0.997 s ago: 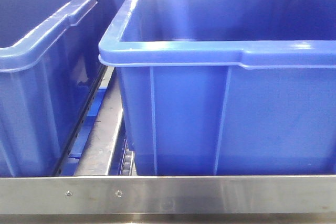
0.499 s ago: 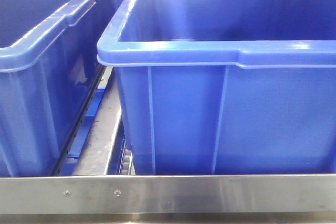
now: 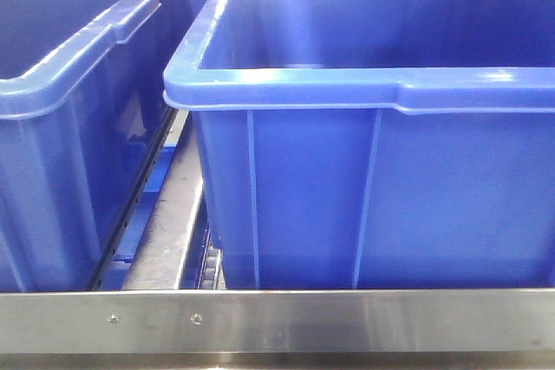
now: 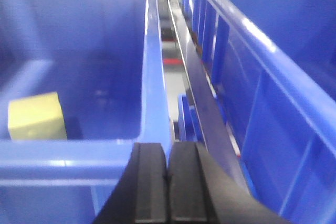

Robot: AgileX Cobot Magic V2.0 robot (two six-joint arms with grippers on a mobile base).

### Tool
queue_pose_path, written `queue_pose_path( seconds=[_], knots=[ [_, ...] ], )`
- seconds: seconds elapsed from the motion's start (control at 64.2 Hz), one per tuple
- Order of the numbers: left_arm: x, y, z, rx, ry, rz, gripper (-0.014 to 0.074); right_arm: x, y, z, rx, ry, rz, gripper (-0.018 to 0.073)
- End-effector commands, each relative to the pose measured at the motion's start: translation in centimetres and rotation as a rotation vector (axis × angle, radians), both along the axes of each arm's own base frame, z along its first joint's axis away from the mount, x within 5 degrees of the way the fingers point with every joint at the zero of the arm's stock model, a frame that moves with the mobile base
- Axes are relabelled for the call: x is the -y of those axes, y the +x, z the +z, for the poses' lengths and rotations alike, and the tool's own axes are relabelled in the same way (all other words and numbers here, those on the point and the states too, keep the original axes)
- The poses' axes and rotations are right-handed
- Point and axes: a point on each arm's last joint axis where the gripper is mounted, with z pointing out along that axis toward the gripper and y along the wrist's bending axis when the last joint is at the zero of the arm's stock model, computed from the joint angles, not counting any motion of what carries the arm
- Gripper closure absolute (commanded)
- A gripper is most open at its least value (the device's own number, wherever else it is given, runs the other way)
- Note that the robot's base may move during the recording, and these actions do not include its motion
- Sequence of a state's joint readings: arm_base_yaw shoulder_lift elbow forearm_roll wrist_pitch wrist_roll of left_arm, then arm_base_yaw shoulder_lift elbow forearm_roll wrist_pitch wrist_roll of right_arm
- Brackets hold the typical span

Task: Place yellow foam block on left shelf second layer

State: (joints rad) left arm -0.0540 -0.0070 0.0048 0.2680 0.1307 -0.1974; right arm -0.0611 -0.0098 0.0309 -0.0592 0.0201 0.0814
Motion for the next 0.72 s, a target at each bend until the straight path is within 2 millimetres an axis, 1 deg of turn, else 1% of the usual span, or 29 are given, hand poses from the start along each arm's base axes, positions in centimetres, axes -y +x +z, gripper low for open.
queue_pose_path(
  seconds=[0.0,0.701],
  knots=[
    [0.22,0.0,-0.06,0.069,-0.009,-0.026,0.046,-0.07,-0.43,1.95,0.162,-0.006,0.004,0.0504],
    [0.22,0.0,-0.06,0.069,-0.009,-0.026,0.046,-0.07,-0.43,1.95,0.162,-0.006,0.004,0.0504]
  ],
)
